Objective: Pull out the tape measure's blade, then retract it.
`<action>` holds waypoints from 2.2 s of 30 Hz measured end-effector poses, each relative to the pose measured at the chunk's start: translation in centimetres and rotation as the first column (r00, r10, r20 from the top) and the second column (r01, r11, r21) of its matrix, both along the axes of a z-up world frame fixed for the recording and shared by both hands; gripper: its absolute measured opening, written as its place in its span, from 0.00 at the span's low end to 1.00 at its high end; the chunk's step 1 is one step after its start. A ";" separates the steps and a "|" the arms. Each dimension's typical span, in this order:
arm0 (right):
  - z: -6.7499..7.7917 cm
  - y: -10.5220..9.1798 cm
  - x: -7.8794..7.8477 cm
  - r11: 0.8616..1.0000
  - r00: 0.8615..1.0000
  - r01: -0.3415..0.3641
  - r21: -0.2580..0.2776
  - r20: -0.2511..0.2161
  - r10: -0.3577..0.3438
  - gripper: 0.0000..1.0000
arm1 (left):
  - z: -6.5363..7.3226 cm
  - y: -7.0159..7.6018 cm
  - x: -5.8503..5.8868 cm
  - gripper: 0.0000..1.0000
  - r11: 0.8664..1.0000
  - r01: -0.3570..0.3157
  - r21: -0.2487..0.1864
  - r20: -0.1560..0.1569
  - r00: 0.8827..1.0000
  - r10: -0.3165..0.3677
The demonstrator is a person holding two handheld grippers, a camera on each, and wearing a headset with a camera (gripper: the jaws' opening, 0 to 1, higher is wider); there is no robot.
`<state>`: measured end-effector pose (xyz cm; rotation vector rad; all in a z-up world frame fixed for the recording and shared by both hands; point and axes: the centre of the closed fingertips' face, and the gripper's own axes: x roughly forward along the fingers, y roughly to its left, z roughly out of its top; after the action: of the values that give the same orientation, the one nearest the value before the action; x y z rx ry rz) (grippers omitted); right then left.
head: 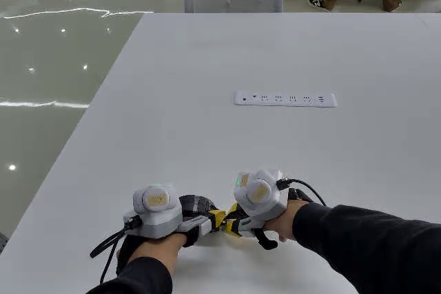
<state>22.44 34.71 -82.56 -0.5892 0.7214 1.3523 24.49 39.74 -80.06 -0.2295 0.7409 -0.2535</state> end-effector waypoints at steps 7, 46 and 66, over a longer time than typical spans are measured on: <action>0.0 0.0 0.0 1.000 1.000 -0.001 -0.004 0.002 0.001 0.12 | 0.0 0.0 0.0 0.62 1.000 0.000 0.000 0.000 1.000 0.000; 3.0 -4.2 0.6 0.981 0.981 0.182 0.066 0.053 -0.185 0.33 | 2.6 0.5 -1.0 1.00 0.954 0.289 -0.080 0.110 0.954 -0.280; 7.5 -14.5 -0.1 0.912 0.913 0.378 0.162 0.100 -0.396 0.55 | 5.8 3.3 -3.4 1.00 0.904 0.427 -0.012 0.205 0.886 -0.415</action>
<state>22.36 20.17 -75.06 -0.3916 0.5937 0.9741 21.11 43.05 -74.22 -0.0909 0.5782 -0.7044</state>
